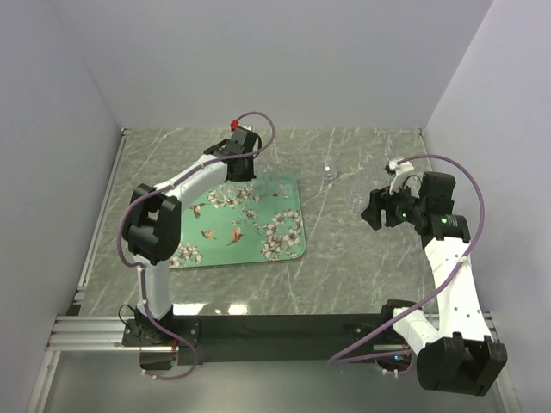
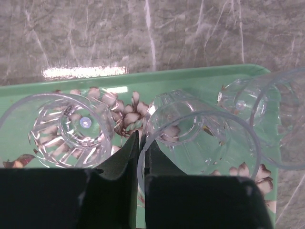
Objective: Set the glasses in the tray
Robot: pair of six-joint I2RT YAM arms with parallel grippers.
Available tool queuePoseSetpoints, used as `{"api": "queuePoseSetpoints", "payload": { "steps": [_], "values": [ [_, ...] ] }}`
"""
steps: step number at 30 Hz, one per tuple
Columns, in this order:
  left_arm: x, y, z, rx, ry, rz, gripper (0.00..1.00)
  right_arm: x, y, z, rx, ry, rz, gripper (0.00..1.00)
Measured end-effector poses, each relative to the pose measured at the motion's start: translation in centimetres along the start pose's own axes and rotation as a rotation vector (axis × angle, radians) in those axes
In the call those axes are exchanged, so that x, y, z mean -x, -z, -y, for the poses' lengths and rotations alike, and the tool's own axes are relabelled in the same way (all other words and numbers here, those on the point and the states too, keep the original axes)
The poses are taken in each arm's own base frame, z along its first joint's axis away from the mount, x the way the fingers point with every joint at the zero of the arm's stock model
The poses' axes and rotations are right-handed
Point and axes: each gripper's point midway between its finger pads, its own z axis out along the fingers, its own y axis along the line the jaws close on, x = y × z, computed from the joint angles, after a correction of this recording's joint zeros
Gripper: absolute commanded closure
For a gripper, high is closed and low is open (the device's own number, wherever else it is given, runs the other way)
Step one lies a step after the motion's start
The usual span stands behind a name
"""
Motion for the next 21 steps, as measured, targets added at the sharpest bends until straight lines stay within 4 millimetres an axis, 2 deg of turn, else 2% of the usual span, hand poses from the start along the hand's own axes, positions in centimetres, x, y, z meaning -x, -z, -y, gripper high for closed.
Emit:
{"api": "queuePoseSetpoints", "payload": {
  "steps": [13, 16, 21],
  "values": [
    [-0.6, -1.5, -1.2, -0.024, 0.005, -0.065, 0.84, 0.5, -0.2, 0.3, -0.001, 0.001, 0.004, 0.25],
    [-1.0, -1.9, -1.0, -0.033, 0.002, -0.080, 0.79, 0.5, -0.2, 0.3, -0.003, 0.001, 0.008, 0.25],
    [-0.8, -2.0, -0.6, -0.051, -0.002, -0.080, 0.65, 0.6, -0.2, 0.3, -0.003, 0.002, 0.010, 0.25]
  ]
}}
